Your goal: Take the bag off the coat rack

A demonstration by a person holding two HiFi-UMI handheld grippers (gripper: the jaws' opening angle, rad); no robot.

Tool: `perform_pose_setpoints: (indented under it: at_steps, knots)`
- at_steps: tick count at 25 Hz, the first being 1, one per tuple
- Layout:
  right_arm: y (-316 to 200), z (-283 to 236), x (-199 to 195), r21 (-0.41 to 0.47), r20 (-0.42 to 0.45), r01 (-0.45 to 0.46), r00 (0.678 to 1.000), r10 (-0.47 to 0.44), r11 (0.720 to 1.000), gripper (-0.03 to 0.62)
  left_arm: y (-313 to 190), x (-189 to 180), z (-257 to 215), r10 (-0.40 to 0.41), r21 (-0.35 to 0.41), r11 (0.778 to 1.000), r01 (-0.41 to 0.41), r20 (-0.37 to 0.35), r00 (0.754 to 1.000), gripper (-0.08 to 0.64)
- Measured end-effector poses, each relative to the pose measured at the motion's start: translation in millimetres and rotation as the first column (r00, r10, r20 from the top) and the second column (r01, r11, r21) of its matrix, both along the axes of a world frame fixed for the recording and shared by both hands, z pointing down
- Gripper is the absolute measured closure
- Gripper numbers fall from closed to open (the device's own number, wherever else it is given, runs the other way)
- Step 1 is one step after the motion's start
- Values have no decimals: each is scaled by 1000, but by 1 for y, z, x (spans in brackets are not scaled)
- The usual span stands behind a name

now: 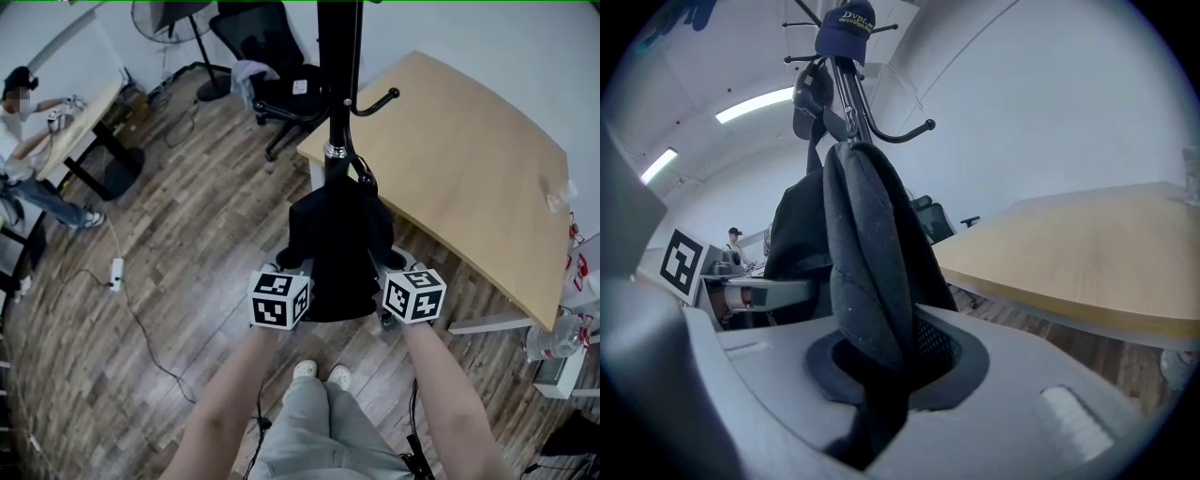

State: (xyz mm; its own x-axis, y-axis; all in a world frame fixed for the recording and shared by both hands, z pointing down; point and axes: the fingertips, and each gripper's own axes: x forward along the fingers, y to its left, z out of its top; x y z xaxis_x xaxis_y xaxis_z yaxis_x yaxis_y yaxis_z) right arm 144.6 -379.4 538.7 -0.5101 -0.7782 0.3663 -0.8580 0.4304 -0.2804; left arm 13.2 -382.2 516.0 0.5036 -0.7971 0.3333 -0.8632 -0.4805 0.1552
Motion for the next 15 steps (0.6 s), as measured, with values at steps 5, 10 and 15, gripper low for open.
perform_pose_setpoints:
  at_steps: [5,10,15]
  knots:
    - [10,-11,3,13,2,-6,1000,6,1000,546,9,4,-11,16,15,1000,-16,1,1000,492]
    - [22,-17,9,21,-1,-13,1000,13,1000,546,18,9,-17,39,23,999,-39,3,999,492]
    - [33,-22,15,22,-15,-33,999,33,999,548,26,15,-23,54,26,998,-54,9,998,492]
